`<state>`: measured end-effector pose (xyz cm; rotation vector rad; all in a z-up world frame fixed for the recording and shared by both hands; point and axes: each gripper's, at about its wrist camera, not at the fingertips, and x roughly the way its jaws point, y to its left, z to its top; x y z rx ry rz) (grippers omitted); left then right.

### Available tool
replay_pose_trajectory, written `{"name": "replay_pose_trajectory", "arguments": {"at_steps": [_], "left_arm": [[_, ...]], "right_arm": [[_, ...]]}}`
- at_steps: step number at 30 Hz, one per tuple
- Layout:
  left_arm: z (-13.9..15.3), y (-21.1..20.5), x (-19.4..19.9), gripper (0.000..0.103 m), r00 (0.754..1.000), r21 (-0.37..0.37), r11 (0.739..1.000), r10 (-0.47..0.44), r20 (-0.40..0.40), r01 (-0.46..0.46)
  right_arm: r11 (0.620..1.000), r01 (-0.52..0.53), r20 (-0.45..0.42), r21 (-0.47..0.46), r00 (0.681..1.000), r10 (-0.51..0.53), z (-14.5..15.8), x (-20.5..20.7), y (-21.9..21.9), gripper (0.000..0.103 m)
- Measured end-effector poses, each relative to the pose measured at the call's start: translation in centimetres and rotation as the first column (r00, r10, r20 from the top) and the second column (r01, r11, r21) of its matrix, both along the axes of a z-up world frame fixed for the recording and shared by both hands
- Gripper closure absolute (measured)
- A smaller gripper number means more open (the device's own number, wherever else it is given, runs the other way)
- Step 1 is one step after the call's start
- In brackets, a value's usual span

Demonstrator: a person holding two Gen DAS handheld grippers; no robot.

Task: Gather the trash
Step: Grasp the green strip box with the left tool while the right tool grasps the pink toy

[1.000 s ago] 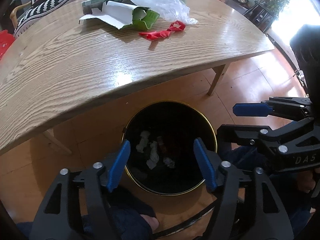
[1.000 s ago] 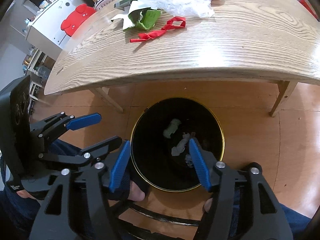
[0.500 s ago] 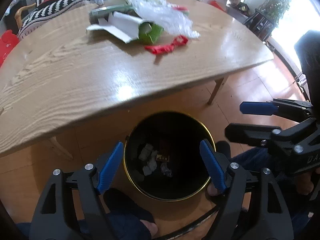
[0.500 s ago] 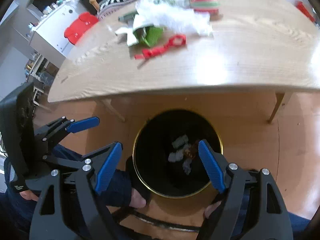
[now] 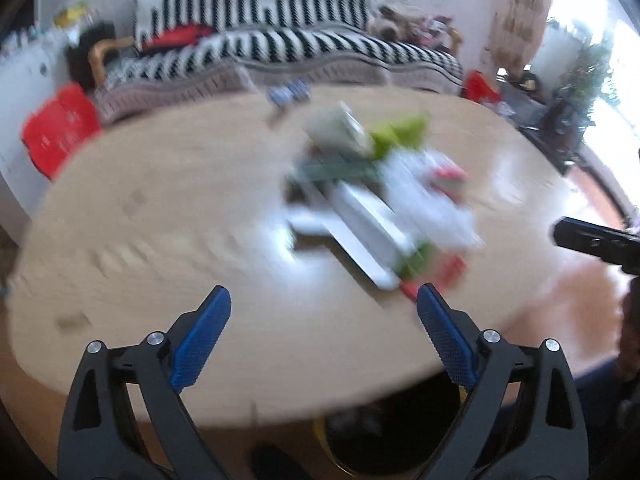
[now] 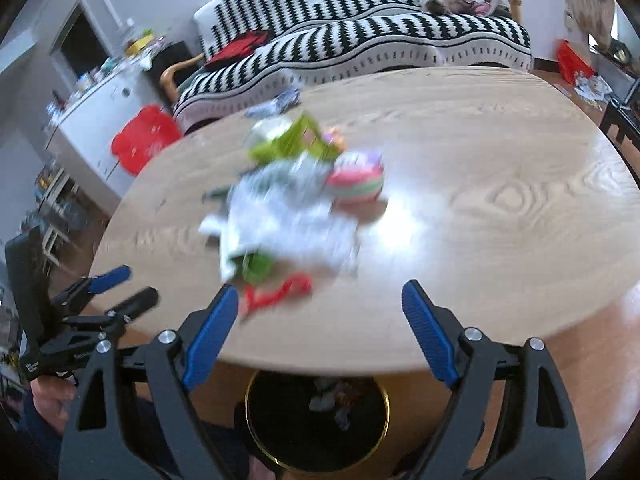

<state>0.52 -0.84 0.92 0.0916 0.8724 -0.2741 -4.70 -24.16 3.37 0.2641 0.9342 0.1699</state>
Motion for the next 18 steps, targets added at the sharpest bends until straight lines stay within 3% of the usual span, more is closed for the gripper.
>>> {"name": "replay_pose_trajectory", "arguments": {"at_steps": [4, 6, 10, 14, 18], "left_arm": [[0.4, 0.4, 4.9, 0.012, 0.998, 0.075, 0.997, -0.011, 0.057, 0.007], [0.1, -0.1, 6.7, 0.012, 0.996, 0.118, 0.991, -0.075, 0.052, 0.069], [-1.5, -1.1, 9.3, 0.012, 0.973, 0.174, 0.959, -0.23, 0.005, 0.225], [-3.0, -1.4, 10.7, 0.012, 0.955, 0.187, 0.938, -0.296, -0.012, 0.293], [-4.3, -2.7, 10.9, 0.012, 0.929, 0.256, 0.898, -0.371, 0.002, 0.358]], "right_arm": [[0.999, 0.04, -0.055, 0.015, 0.998, -0.04, -1.1, 5.1, -1.1, 0.021], [0.999, 0.047, -0.074, 0.004, 0.996, -0.047, -2.1, 6.9, -1.3, 0.021], [0.999, 0.038, -0.103, -0.018, 0.994, -0.04, -3.8, 8.4, -1.1, 0.021], [0.998, 0.027, -0.108, -0.053, 0.994, -0.032, -4.6, 9.6, -0.7, 0.021], [0.997, 0.017, -0.129, -0.073, 0.991, -0.026, -5.6, 10.4, -0.5, 0.021]]}}
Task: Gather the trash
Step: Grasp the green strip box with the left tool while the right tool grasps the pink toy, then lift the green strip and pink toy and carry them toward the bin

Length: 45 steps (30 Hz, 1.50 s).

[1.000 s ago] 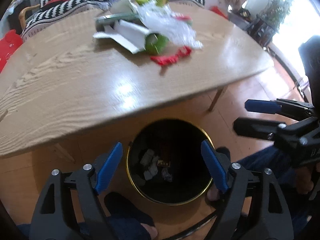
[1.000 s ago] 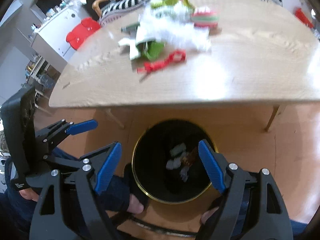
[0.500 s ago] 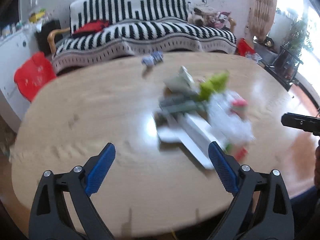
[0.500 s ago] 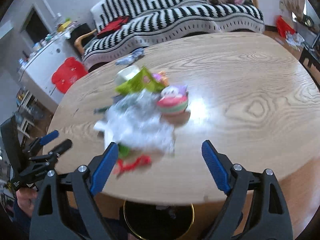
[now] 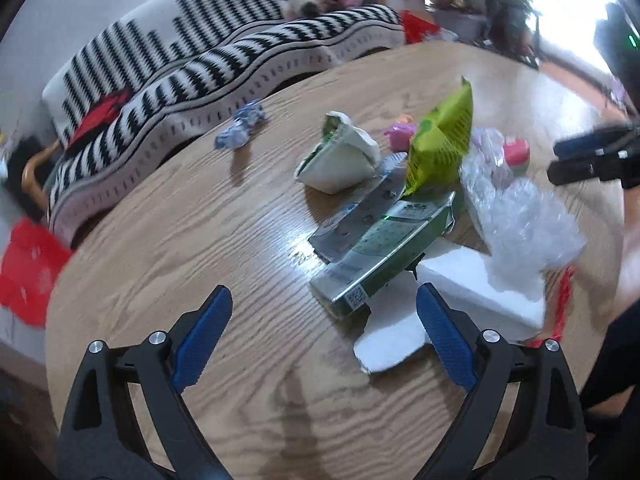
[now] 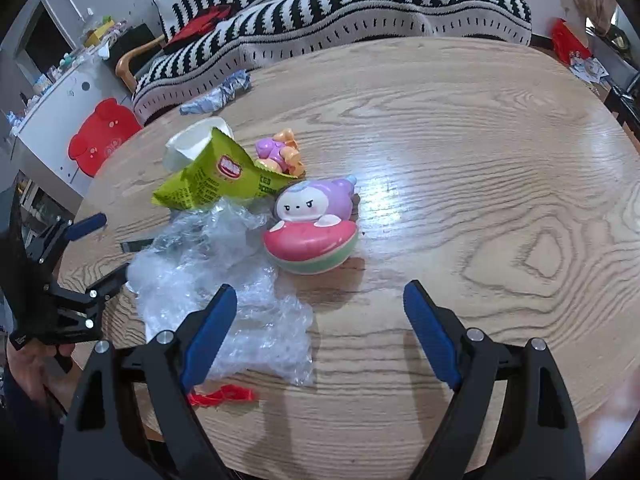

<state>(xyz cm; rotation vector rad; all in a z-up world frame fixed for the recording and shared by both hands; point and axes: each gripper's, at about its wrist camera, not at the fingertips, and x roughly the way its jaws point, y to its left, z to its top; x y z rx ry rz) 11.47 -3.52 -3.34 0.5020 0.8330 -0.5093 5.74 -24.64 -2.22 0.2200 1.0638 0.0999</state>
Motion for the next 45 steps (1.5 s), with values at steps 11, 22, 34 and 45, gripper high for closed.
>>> {"name": "replay_pose_trajectory", "arguments": {"at_steps": [11, 22, 34, 45], "left_arm": [[-0.9, -1.0, 1.4, 0.04, 0.999, 0.004, 1.0, -0.031, 0.043, 0.03], [-0.5, -2.4, 1.8, 0.026, 0.978, 0.082, 0.992, -0.11, 0.18, 0.097], [-0.8, -2.1, -0.4, 0.087, 0.965, 0.176, 0.968, -0.205, 0.161, 0.176], [1.5, 0.5, -2.8, 0.091, 0.999, 0.053, 0.998, -0.043, 0.033, 0.041]], "right_arm": [[1.0, -0.004, -0.025, -0.004, 1.0, 0.004, -1.8, 4.2, 0.6, 0.026], [0.998, -0.061, -0.031, 0.02, 0.998, 0.061, -1.9, 4.0, 2.0, 0.054], [0.997, -0.071, -0.001, 0.043, 0.997, 0.071, 0.0, 2.3, 0.9, 0.055], [0.996, -0.04, 0.053, 0.076, 0.998, 0.036, 1.8, 0.1, -0.8, 0.056]]}}
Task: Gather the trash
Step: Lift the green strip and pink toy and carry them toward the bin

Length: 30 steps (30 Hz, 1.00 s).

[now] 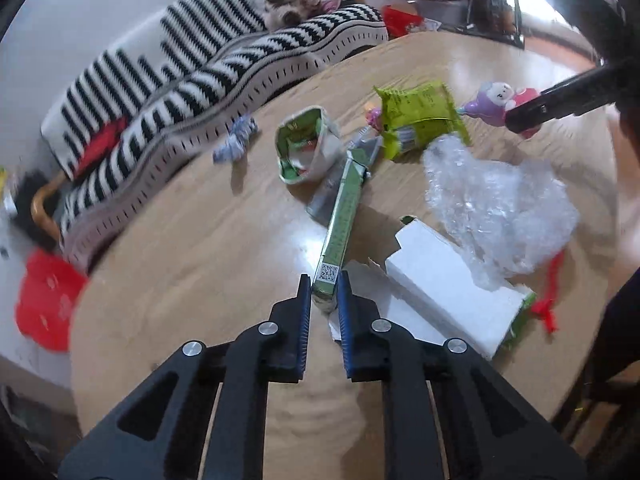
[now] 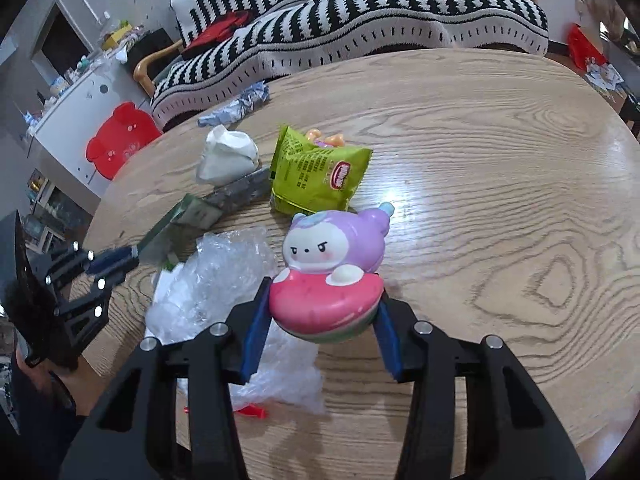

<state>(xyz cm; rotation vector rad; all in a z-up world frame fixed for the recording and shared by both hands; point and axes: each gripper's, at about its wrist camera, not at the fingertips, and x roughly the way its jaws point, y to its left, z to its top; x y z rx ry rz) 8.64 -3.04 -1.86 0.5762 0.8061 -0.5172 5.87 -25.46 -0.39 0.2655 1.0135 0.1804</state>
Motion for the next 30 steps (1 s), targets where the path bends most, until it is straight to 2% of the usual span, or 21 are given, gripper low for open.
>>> {"name": "replay_pose_trajectory", "arguments": {"at_steps": [2, 6, 8, 10, 15, 18, 24, 30], "left_arm": [[0.5, 0.4, -0.8, 0.091, 1.0, -0.035, 0.999, 0.024, -0.014, -0.024], [2.4, 1.3, -1.6, 0.092, 0.995, -0.098, 0.99, 0.101, 0.023, -0.099], [3.2, 2.1, -1.8, 0.092, 0.987, -0.132, 0.98, 0.157, 0.036, -0.151], [3.5, 2.5, -1.8, 0.092, 0.983, -0.158, 0.971, 0.185, 0.016, -0.181], [2.2, 2.9, -1.7, 0.092, 0.976, -0.128, 0.968, 0.216, -0.012, -0.215], [0.7, 3.1, -1.5, 0.092, 0.974, -0.123, 0.967, 0.217, -0.064, -0.223], [-1.9, 2.8, -0.4, 0.091, 0.972, -0.083, 0.971, 0.218, -0.083, -0.225], [-2.5, 2.9, 1.0, 0.092, 0.962, -0.116, 0.96, 0.241, -0.128, -0.256]], "right_arm": [[1.0, 0.007, 0.008, 0.008, 1.0, -0.007, 0.4, -0.3, -0.3, 0.056], [0.999, 0.026, 0.036, 0.033, 0.999, -0.027, 1.3, -1.6, -0.7, 0.057], [0.999, 0.028, 0.045, 0.046, 0.999, -0.03, 1.6, -2.2, -0.8, 0.057], [0.998, 0.029, 0.045, 0.059, 0.999, -0.031, 1.7, -2.8, -0.8, 0.057], [0.997, 0.035, 0.039, 0.066, 0.999, -0.037, 1.6, -4.3, -1.1, 0.057], [0.997, 0.038, 0.036, 0.066, 0.999, -0.04, 1.5, -5.0, -1.3, 0.057], [0.996, 0.049, 0.027, 0.068, 0.998, -0.051, 1.2, -5.0, -1.8, 0.057], [0.997, 0.044, 0.026, 0.063, 0.999, -0.046, 1.1, -4.6, -1.5, 0.057]]}}
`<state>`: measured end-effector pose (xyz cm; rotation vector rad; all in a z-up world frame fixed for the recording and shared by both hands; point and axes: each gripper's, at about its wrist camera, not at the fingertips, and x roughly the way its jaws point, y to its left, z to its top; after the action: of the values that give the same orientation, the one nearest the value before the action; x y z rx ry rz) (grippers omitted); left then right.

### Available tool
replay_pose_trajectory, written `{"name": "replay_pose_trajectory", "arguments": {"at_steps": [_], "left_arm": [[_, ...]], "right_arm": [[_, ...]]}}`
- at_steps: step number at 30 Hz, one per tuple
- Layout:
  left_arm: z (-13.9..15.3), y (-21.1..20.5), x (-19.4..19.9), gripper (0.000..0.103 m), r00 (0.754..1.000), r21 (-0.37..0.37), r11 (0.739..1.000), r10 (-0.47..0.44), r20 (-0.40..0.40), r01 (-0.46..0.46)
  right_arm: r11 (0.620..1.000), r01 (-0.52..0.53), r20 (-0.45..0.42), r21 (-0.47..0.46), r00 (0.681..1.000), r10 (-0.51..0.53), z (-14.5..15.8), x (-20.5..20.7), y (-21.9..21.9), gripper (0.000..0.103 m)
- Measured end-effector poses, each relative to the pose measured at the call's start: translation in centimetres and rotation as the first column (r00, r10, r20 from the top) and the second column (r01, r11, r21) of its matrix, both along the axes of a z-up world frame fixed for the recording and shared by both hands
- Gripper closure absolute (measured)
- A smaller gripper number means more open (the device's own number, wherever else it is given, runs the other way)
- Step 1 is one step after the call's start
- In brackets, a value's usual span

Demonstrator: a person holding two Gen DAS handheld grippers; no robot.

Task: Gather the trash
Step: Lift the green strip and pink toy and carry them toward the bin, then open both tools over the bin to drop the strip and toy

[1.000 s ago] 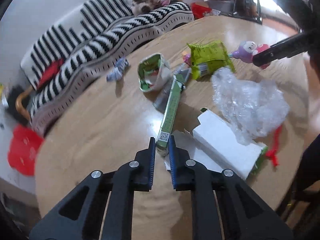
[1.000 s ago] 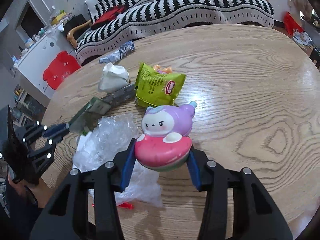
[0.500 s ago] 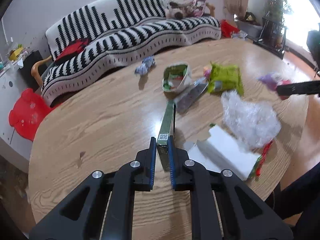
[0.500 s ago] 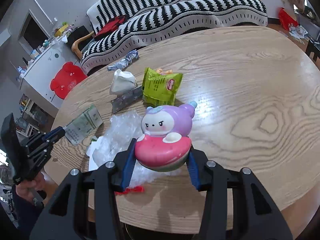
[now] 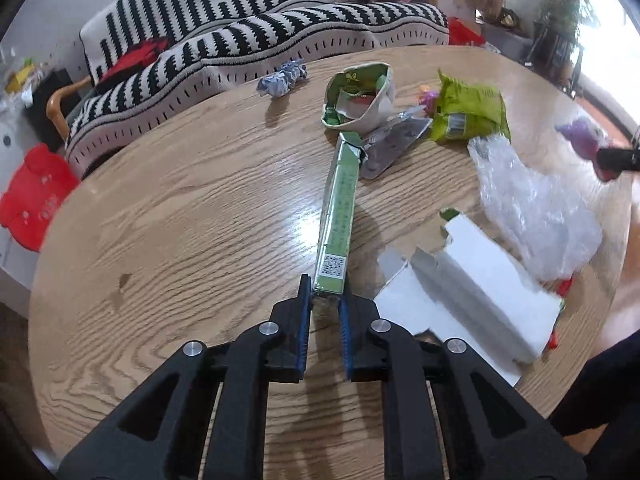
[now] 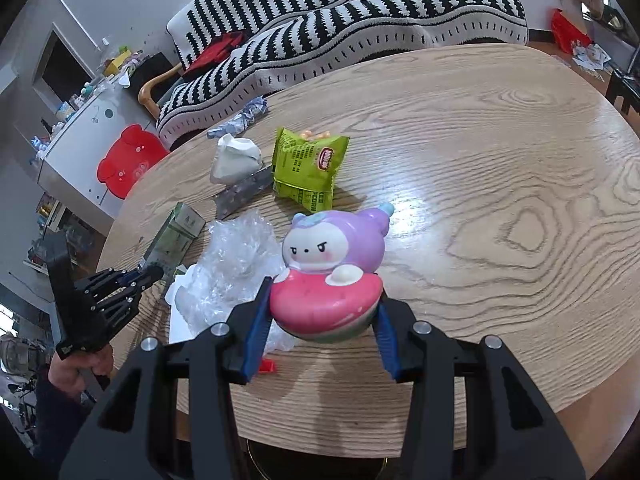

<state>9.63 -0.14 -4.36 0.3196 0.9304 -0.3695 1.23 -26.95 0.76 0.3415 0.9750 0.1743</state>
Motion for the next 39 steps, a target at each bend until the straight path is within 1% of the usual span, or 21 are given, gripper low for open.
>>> {"name": "replay_pose_trajectory", "arguments": {"at_steps": [3, 10, 13, 15, 18, 19, 21, 27, 29, 31, 34, 37, 39], "left_arm": [[0.8, 0.0, -0.3, 0.093, 0.999, 0.002, 1.0, 0.016, 0.031, -0.016], [4.9, 0.8, -3.0, 0.093, 0.991, -0.06, 0.997, 0.047, 0.125, -0.039], [5.6, 0.9, -4.8, 0.093, 0.991, -0.081, 0.996, 0.057, 0.123, -0.048], [5.7, 0.8, -6.1, 0.093, 0.991, -0.079, 0.996, 0.05, 0.121, -0.04], [5.6, 0.6, -9.3, 0.093, 0.994, -0.099, 0.994, 0.045, 0.102, -0.035], [5.6, 0.4, -10.9, 0.093, 0.995, -0.11, 0.994, 0.039, 0.094, -0.028], [5.3, 0.1, -13.2, 0.093, 0.996, -0.109, 0.994, 0.026, 0.089, -0.016], [3.8, -1.3, -20.4, 0.093, 0.999, -0.164, 0.985, -0.04, 0.034, 0.045], [3.0, -1.8, -22.4, 0.093, 0.997, -0.194, 0.978, -0.075, -0.005, 0.073], [2.0, -1.9, -23.5, 0.093, 0.995, -0.207, 0.975, -0.093, -0.048, 0.081], [-0.1, -2.5, -24.5, 0.093, 0.985, -0.212, 0.973, -0.121, -0.124, 0.092], [-2.6, -2.9, -24.7, 0.093, 0.973, -0.192, 0.978, -0.118, -0.196, 0.08], [-3.9, -3.0, -24.6, 0.093, 0.967, -0.184, 0.981, -0.1, -0.234, 0.057]], "right_arm": [[1.0, -0.005, 0.005, -0.001, 1.0, 0.005, 0.1, 0.1, 0.1, 0.057], [1.0, -0.021, 0.029, -0.001, 0.999, 0.021, 1.1, -1.2, 0.3, 0.057], [1.0, -0.03, 0.036, 0.001, 0.999, 0.03, 1.6, -2.5, 0.4, 0.057], [0.999, -0.04, 0.045, 0.003, 0.998, 0.04, 2.0, -3.7, 0.6, 0.057], [0.998, -0.062, 0.062, -0.002, 0.996, 0.062, 2.6, -5.8, 1.2, 0.057], [0.997, -0.072, 0.067, -0.002, 0.995, 0.072, 2.7, -6.6, 1.4, 0.057], [0.996, -0.094, 0.069, -0.001, 0.993, 0.094, 2.5, -8.4, 2.0, 0.057], [0.985, -0.172, 0.046, 0.001, 0.984, 0.171, 0.9, -13.8, 5.0, 0.057], [0.981, -0.193, 0.029, 0.002, 0.981, 0.193, 0.0, -15.5, 5.9, 0.057], [0.977, -0.211, 0.0, 0.008, 0.977, 0.211, -1.2, -16.8, 6.6, 0.057], [0.971, -0.237, -0.071, 0.031, 0.969, 0.238, -3.6, -18.4, 7.3, 0.057], [0.971, -0.236, -0.134, 0.033, 0.962, 0.238, -5.5, -19.0, 7.7, 0.057], [0.972, -0.234, -0.168, 0.027, 0.957, 0.235, -6.4, -19.0, 7.9, 0.057]]}}
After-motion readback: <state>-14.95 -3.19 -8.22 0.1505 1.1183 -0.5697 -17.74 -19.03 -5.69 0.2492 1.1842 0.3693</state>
